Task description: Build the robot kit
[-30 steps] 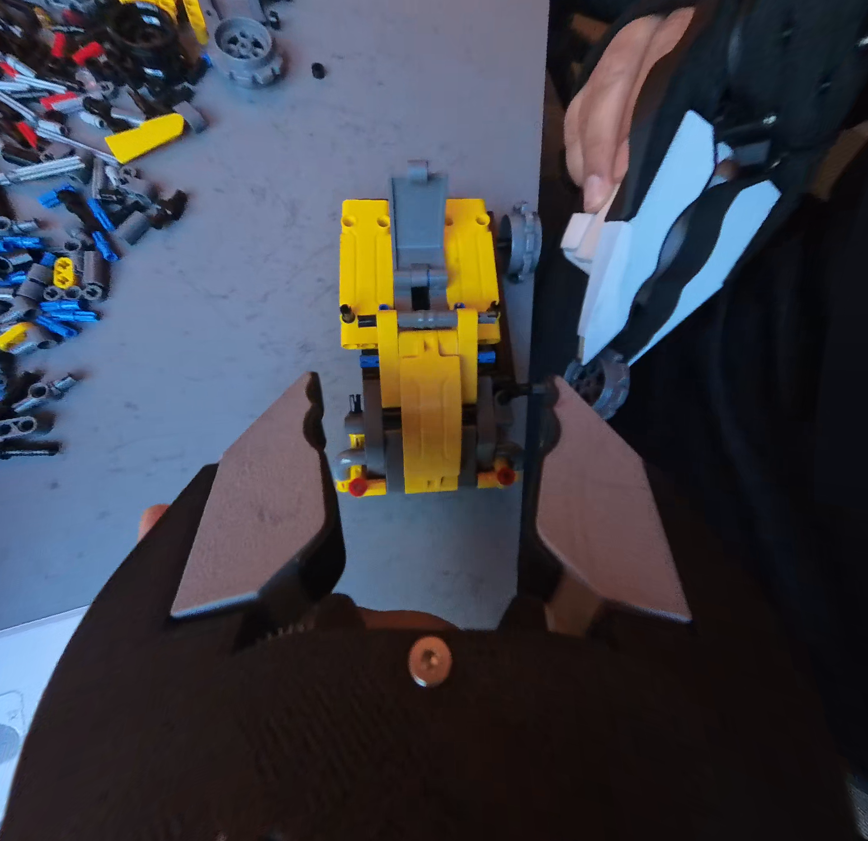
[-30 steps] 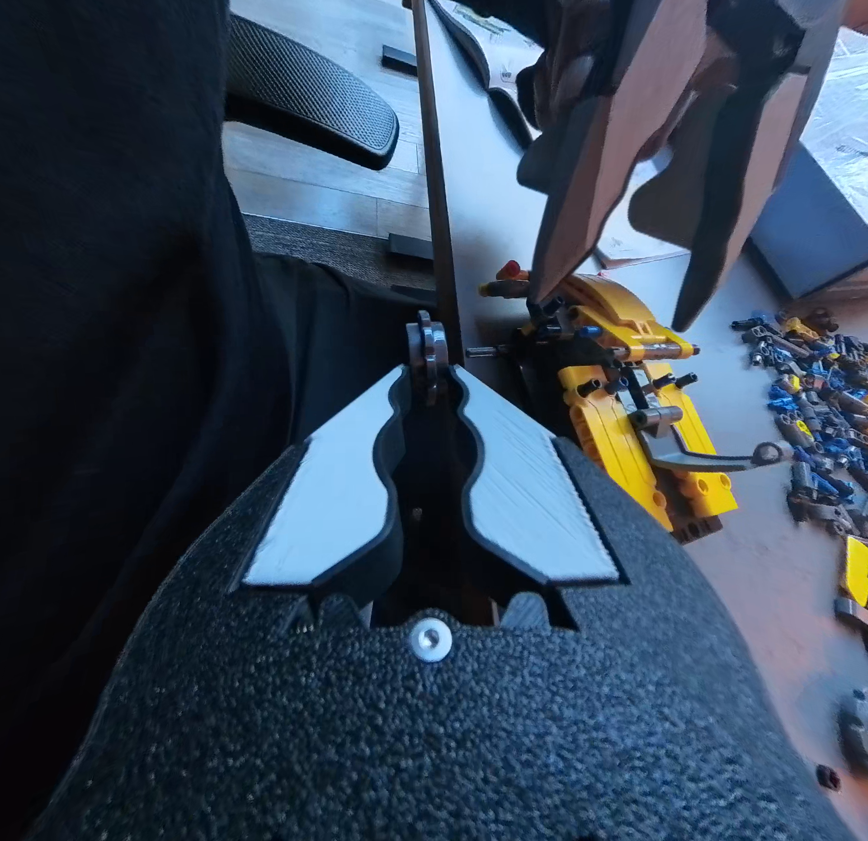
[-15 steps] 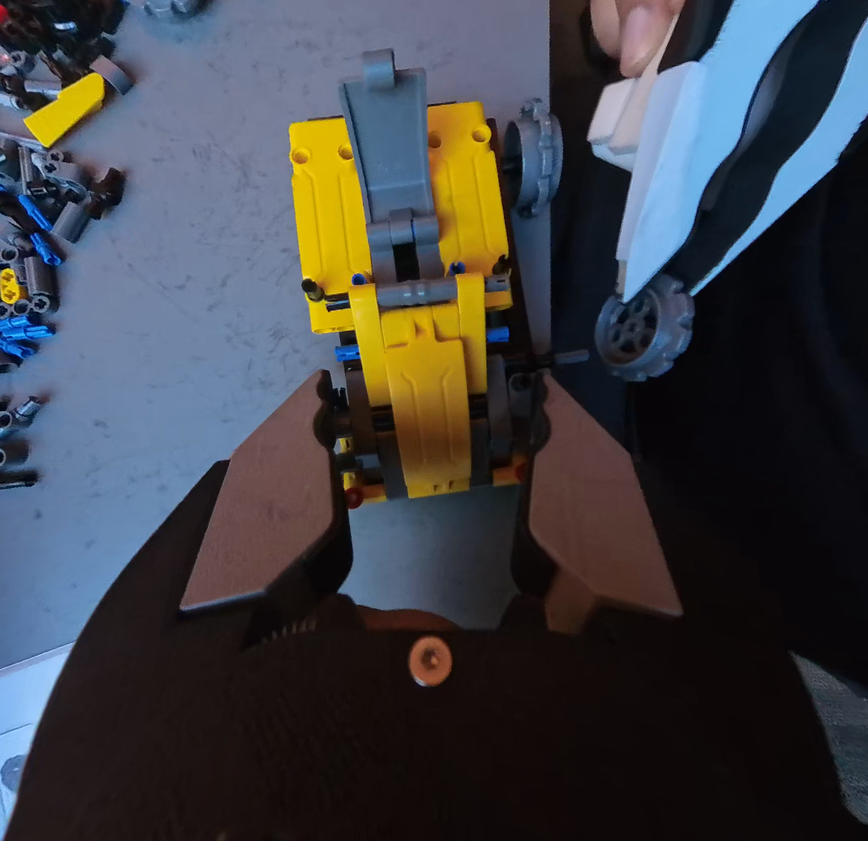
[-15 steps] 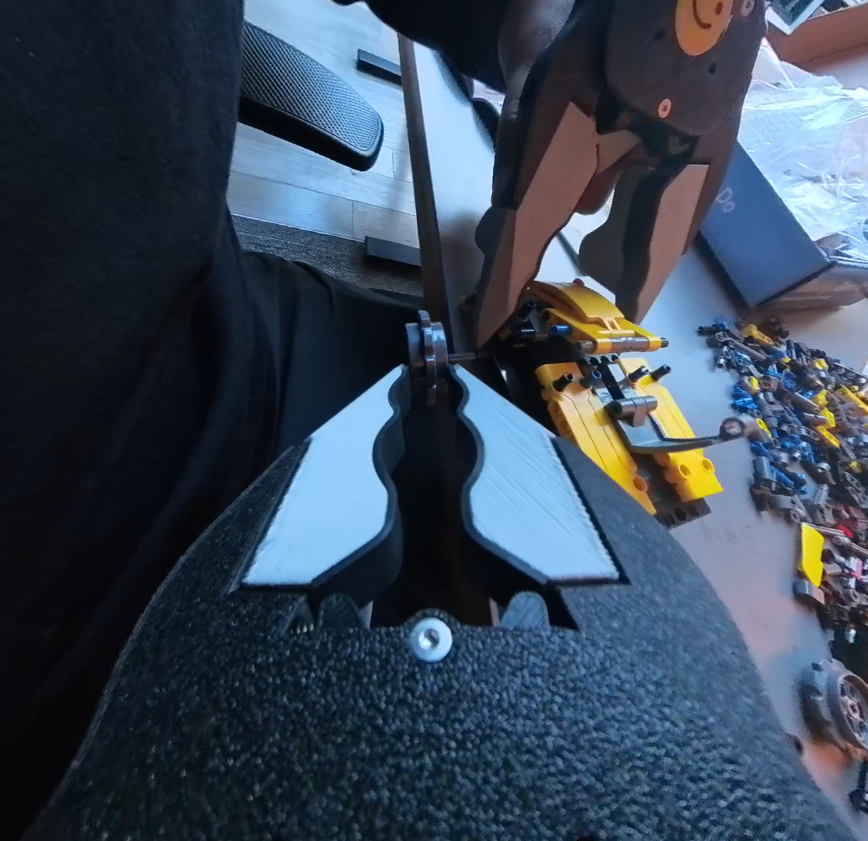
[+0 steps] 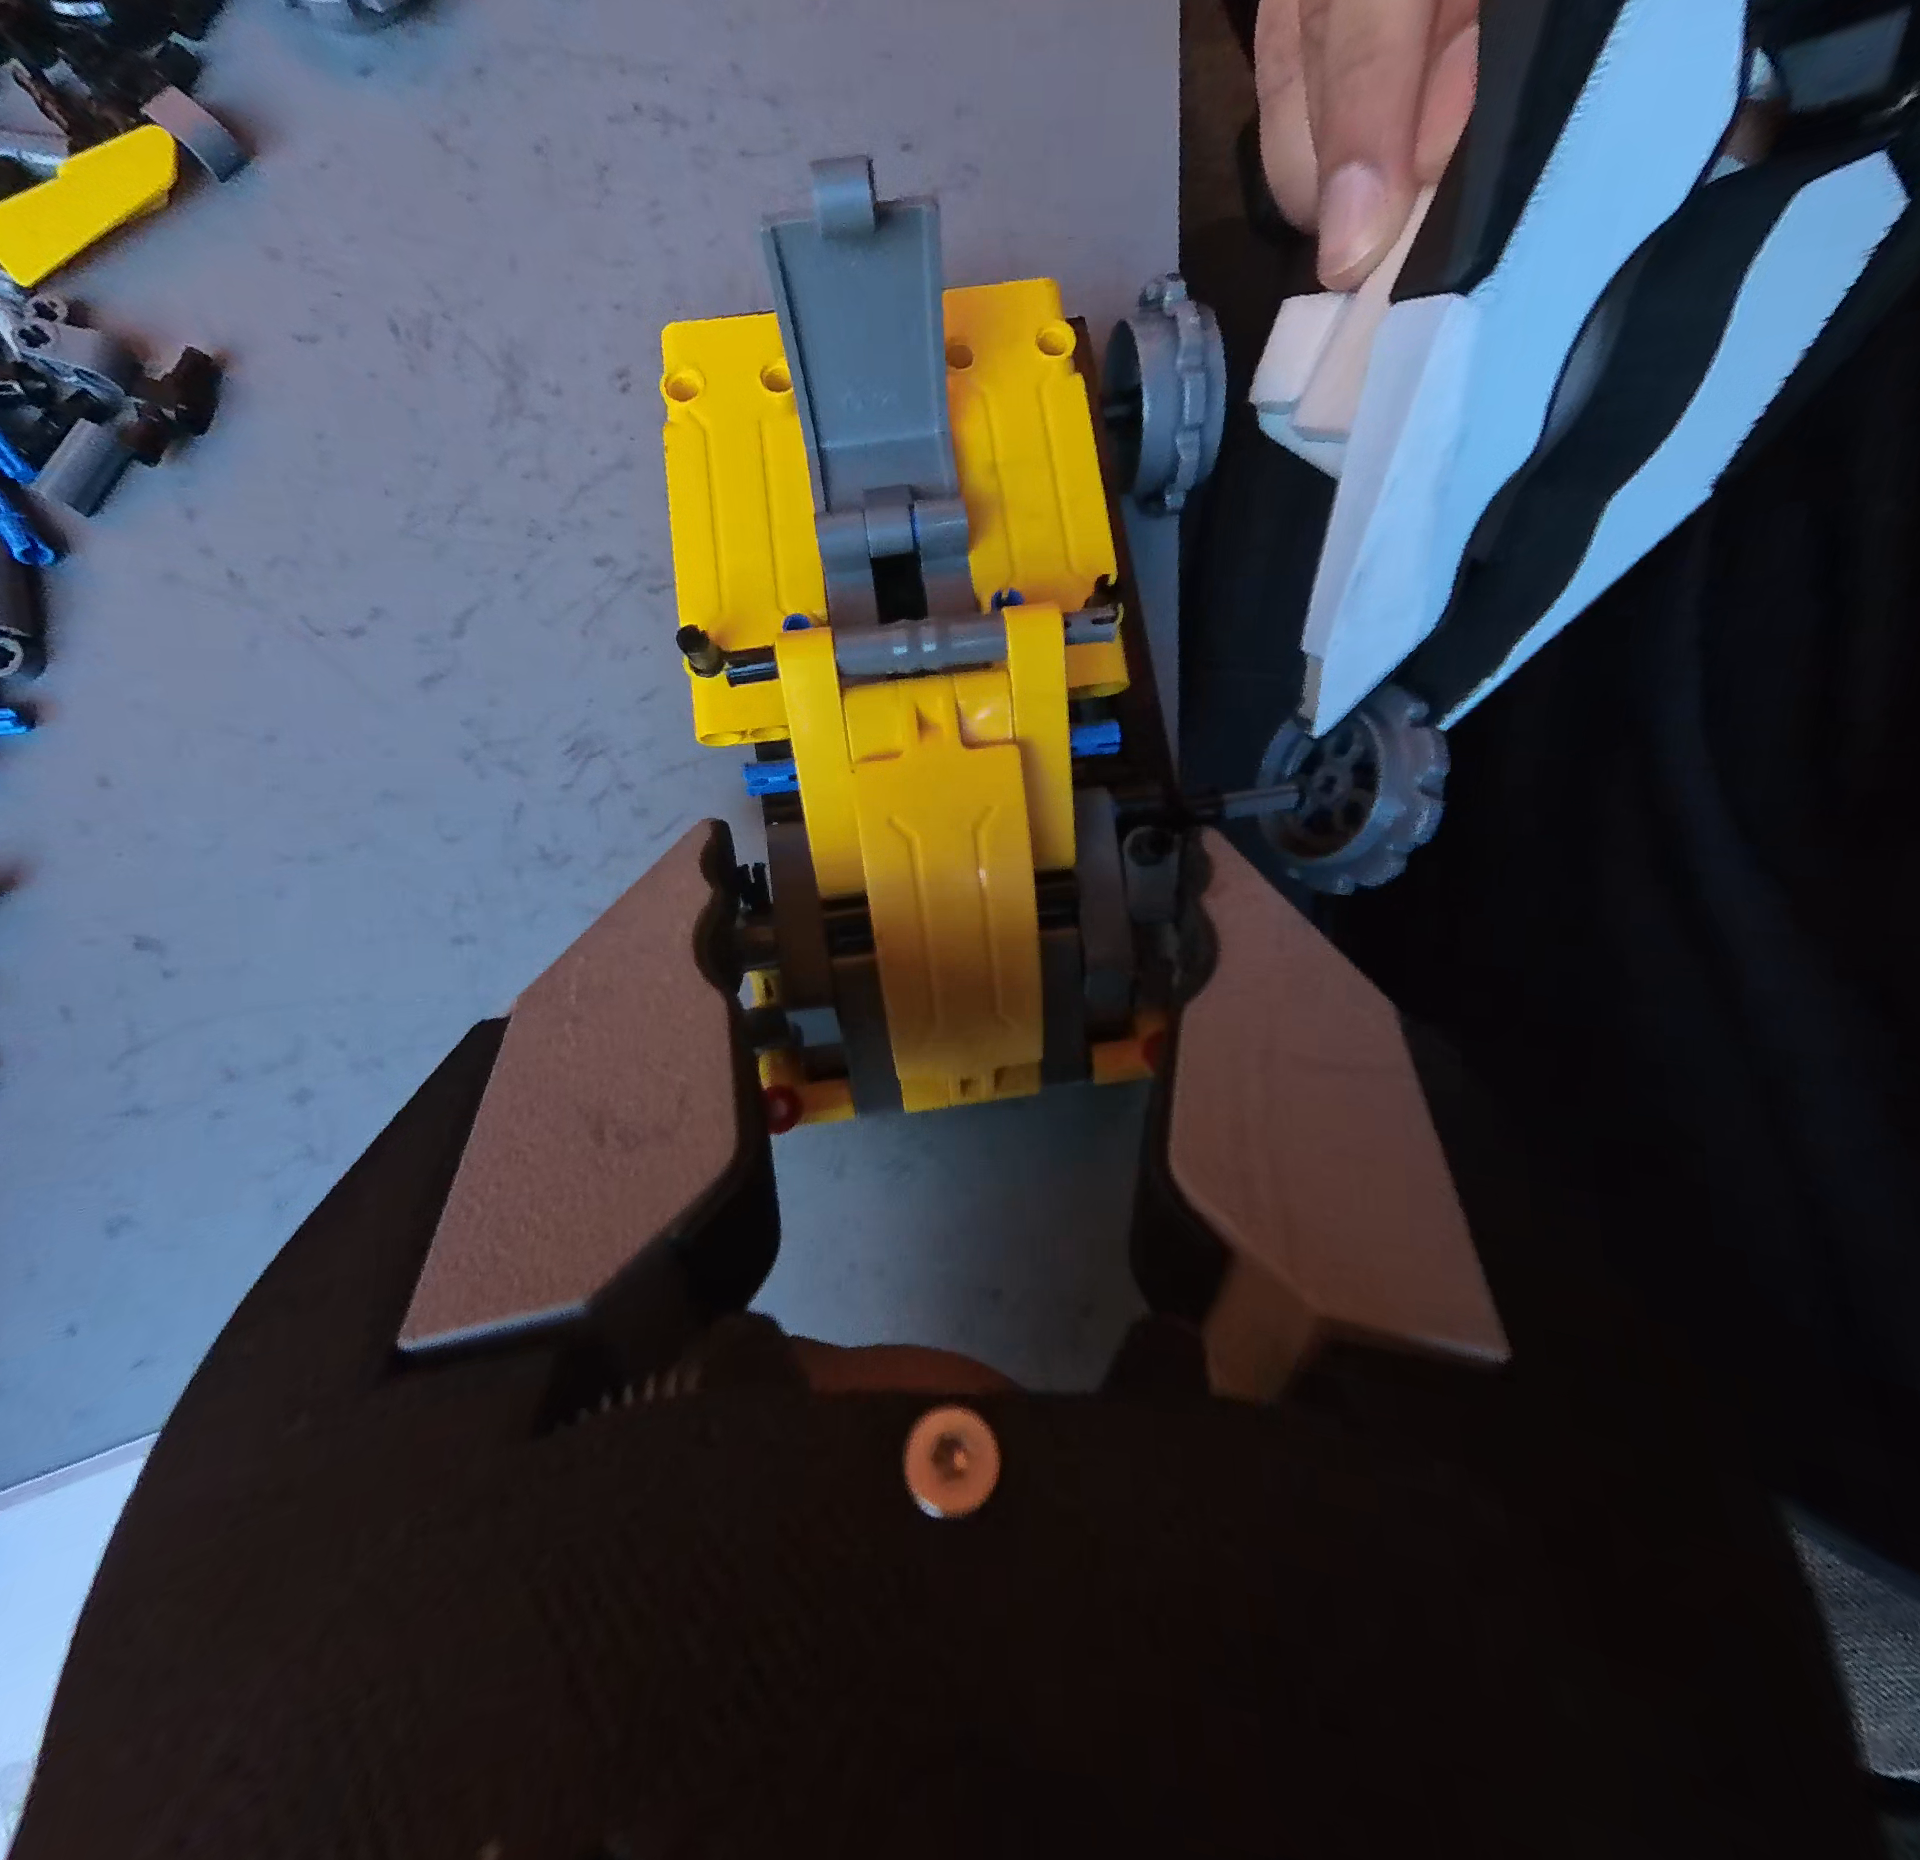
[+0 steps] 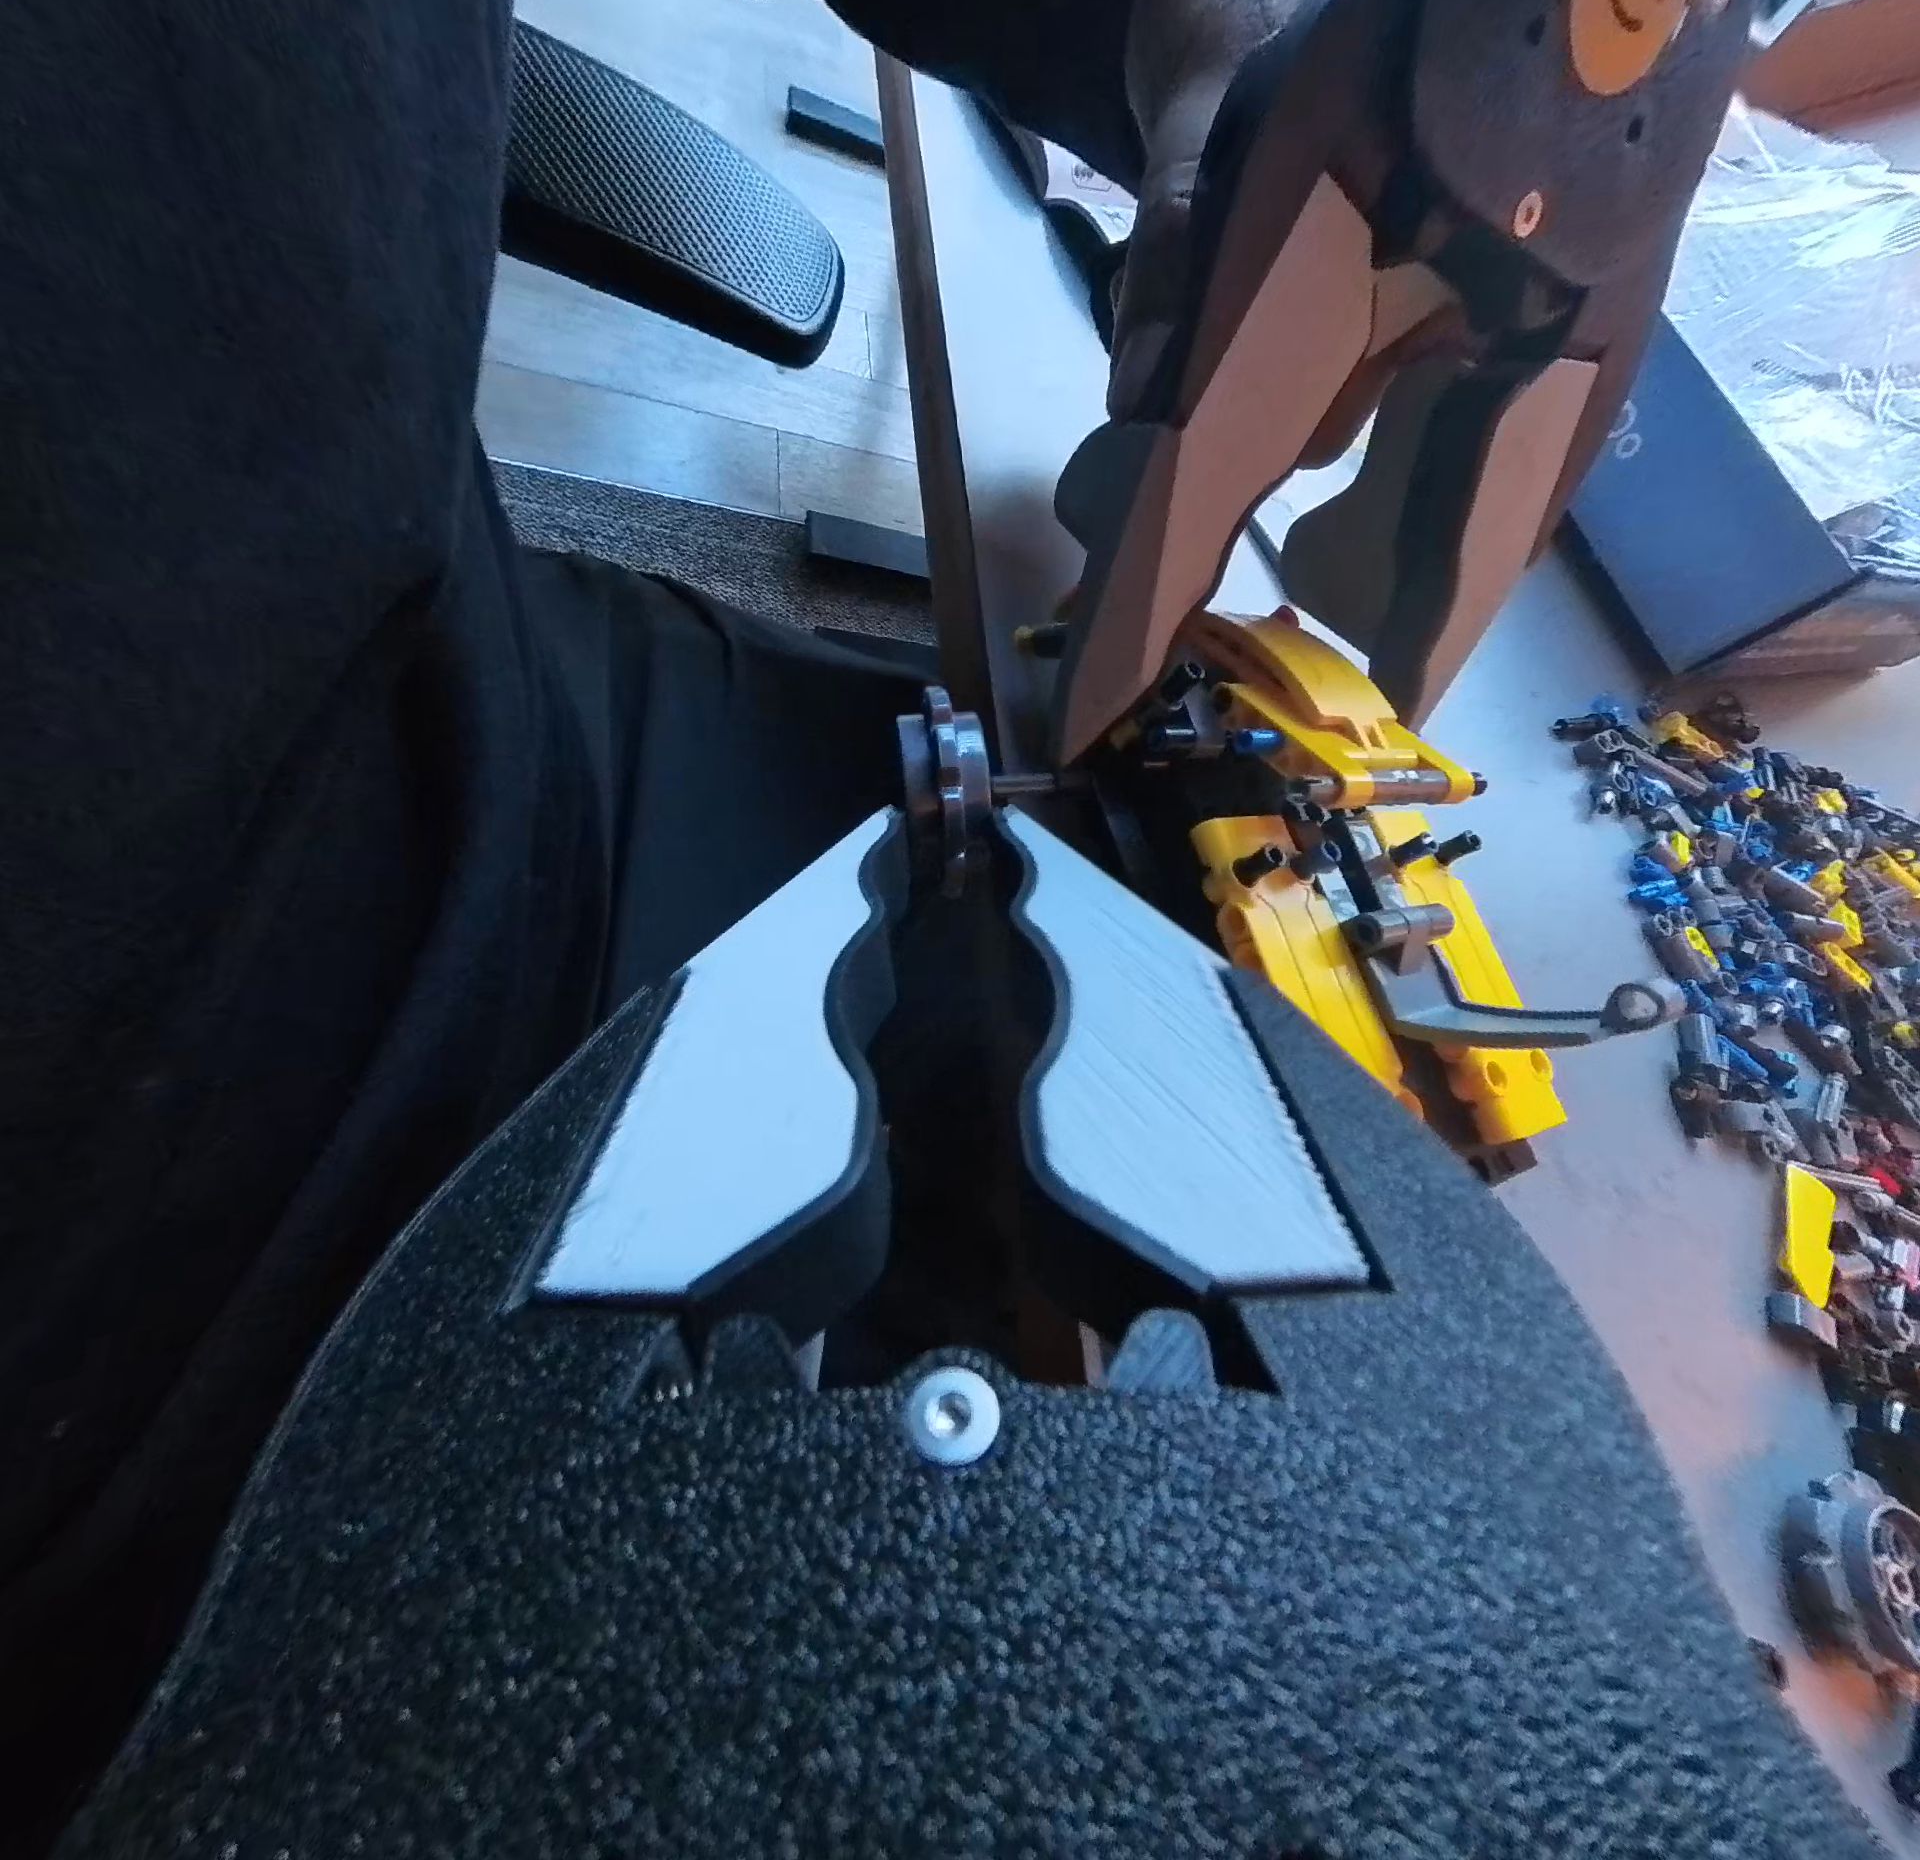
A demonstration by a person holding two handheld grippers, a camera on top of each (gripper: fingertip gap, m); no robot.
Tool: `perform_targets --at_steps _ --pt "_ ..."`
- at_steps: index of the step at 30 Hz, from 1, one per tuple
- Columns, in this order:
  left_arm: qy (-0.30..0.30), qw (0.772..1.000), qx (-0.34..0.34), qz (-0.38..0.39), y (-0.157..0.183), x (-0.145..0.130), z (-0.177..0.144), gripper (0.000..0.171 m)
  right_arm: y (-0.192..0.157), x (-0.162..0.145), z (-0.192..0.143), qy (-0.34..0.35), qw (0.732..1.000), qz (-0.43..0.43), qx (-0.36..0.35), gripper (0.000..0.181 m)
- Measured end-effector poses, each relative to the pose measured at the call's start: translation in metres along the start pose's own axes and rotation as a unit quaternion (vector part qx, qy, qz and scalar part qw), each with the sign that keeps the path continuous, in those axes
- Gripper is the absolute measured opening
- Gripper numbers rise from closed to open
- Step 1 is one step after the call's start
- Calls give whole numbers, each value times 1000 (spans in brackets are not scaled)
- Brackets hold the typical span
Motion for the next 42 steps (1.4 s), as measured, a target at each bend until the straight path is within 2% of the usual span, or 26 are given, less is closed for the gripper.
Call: perform_targets --at_steps 6,11,15,21,28,33,36,42 --pt "4 1000 -6 -8 4 1 -1 81 0 0 0 2 1000 9 5 15" --pt "36 998 -18 -37 2 9 -13 75 1 1 0 4 1000 10 9 15" --pt "32 999 -4 -43 3 4 -18 83 0 1 -1 0 1000 11 14 15" --pt "21 999 36 -27 9 -7 -5 92 0 -2 -2 -8 1000 17 22 15" --pt "27 998 58 -19 10 -11 -3 91 0 -2 -2 -10 999 14 29 15" --pt "24 998 47 -21 9 -10 -5 90 1 0 -3 -6 1000 12 28 15" --pt "28 998 44 -24 6 -10 -7 81 2 0 -5 -8 1000 15 27 15" --pt "32 998 36 -28 8 -10 -6 80 2 -1 -4 -5 999 20 30 15"
Point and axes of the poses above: each gripper's, where its closed fingertips meet, z out along the fingers, x out of its top, y = z × x across the jaws, the point moved 2 cm from there along -z, back along the fingers, and after that the axes turned 6 degrees about y, right-handed, at the moved point
